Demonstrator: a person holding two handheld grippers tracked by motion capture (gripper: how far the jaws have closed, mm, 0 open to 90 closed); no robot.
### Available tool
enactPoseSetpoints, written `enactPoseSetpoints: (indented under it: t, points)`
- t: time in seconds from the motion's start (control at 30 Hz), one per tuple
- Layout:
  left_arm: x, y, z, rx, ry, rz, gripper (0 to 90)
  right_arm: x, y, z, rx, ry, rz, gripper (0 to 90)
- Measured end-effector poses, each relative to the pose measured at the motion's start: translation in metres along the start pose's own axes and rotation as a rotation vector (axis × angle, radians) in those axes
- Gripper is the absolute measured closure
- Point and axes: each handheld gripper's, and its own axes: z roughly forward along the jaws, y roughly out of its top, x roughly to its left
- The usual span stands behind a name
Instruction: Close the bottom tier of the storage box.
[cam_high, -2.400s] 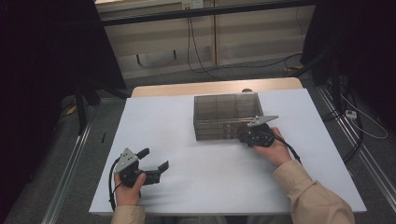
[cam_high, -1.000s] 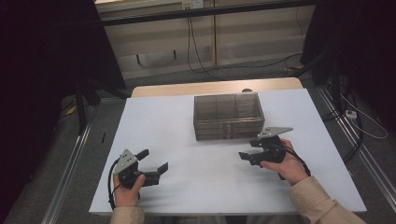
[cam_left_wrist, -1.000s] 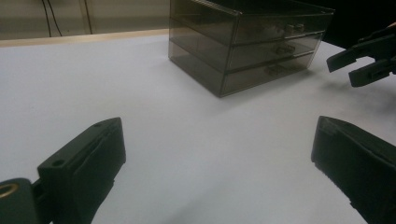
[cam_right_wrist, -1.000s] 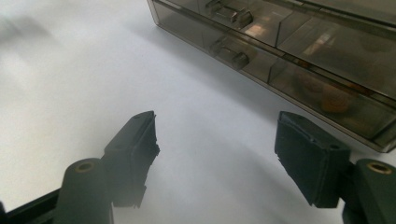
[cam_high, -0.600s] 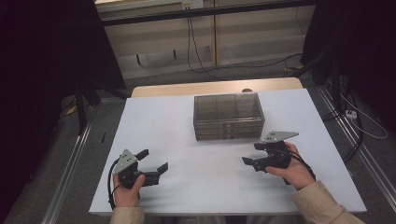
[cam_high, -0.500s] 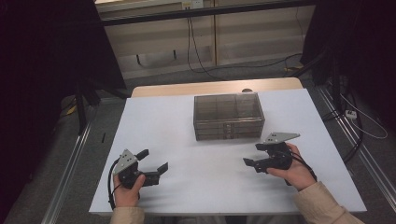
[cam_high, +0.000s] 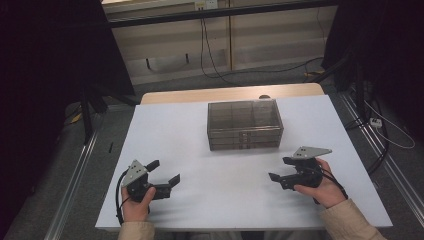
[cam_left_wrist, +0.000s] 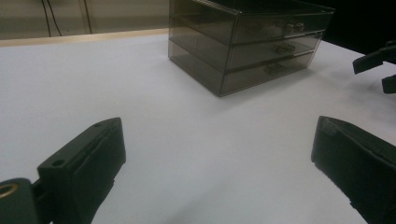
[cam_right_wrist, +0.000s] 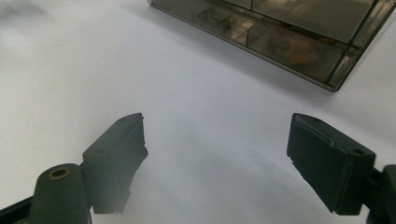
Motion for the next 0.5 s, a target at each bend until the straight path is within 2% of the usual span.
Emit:
enactPoseSetpoints:
  t: [0.2,0.5]
  points:
    - [-0.0004,-0.0002,0.0006,0.004,-0.001,0.002,3.1,-0.0039,-0.0068,-0.0049,-0.005,-0.005,0.020,19.2]
    - [-0.0003,-0.0003,0.0005,0.004,0.000,0.001,3.1,-0.0044,-0.0092,-0.0095,-0.002,-0.006,0.017,19.1]
